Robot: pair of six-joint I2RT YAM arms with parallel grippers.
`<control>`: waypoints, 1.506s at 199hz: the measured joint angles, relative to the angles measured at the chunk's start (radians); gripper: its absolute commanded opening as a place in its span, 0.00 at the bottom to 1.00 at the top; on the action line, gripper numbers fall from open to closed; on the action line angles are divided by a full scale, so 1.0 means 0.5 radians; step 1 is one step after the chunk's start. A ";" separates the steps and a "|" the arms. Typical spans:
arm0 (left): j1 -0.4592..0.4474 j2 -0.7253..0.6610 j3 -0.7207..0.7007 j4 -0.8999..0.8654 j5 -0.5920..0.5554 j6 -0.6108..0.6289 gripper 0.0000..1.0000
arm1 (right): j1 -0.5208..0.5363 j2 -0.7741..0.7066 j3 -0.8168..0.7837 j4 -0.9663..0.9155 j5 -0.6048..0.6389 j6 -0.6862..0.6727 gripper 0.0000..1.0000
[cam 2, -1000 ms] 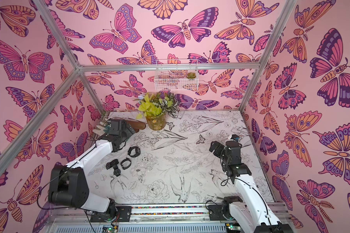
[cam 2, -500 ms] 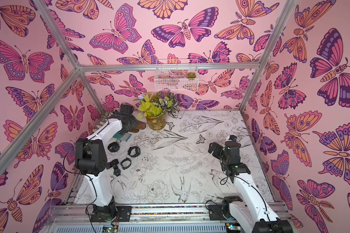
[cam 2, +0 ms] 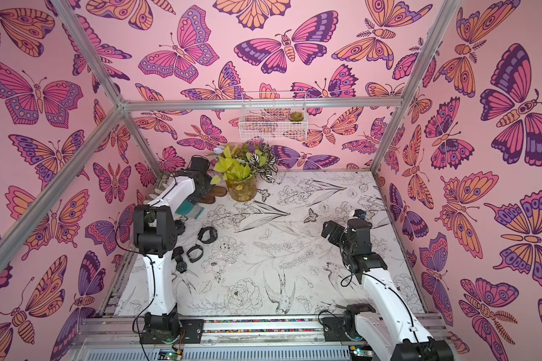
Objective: Place watch on stand
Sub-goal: Move the stand to the center of the board.
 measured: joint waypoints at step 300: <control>0.088 0.053 -0.085 0.138 0.294 -0.037 0.88 | 0.028 0.127 -0.001 0.079 -0.068 0.002 1.00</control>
